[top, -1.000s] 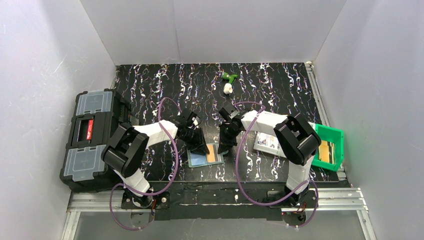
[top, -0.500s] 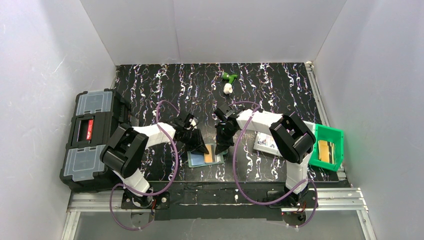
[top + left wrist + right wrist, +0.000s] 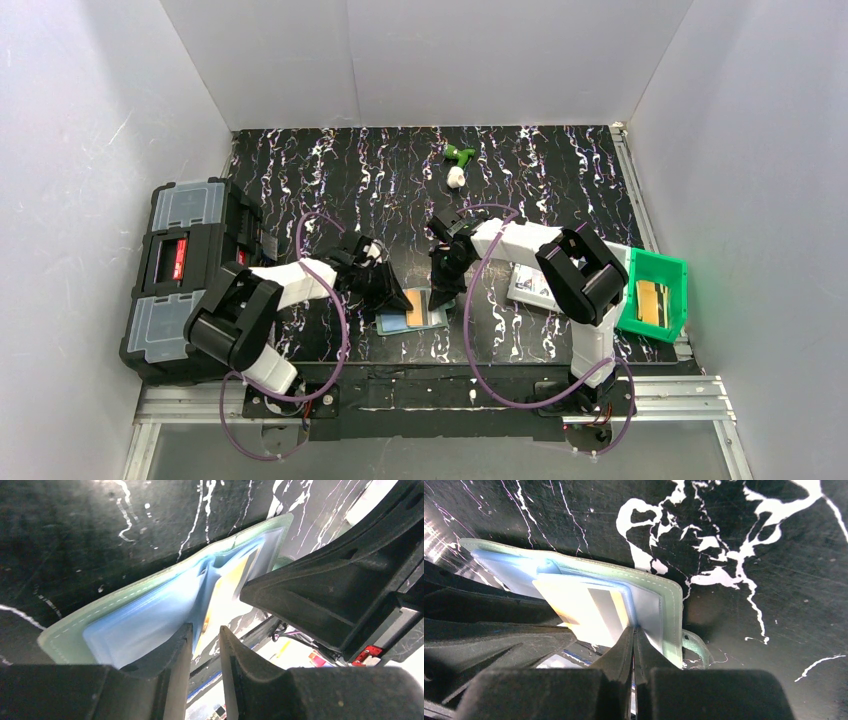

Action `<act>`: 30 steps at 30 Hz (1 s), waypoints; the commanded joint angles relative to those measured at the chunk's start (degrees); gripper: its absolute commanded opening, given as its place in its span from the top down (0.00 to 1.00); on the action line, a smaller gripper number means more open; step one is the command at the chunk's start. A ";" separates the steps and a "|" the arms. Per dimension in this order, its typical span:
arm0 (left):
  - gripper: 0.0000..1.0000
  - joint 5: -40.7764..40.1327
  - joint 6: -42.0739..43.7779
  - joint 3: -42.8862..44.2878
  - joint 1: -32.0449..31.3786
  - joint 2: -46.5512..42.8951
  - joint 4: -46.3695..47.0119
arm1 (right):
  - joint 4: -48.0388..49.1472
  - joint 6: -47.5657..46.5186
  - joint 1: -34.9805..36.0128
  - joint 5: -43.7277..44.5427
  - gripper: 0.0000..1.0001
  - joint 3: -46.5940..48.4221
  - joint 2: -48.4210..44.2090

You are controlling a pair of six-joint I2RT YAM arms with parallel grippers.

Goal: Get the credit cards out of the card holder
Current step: Remove the credit card from the card holder.

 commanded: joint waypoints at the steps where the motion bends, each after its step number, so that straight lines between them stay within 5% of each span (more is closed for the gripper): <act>1: 0.75 2.25 -1.08 -2.32 1.41 -2.88 1.72 | -1.49 -0.47 0.64 4.37 0.97 -0.69 3.52; 23: 0.99 5.16 -4.38 -5.53 2.60 -1.74 8.69 | -1.69 -0.50 0.48 3.97 0.98 -0.36 4.12; 30: 1.00 4.24 -2.54 -5.56 3.88 -3.10 5.58 | -1.95 -0.47 0.36 3.95 0.98 -0.30 4.28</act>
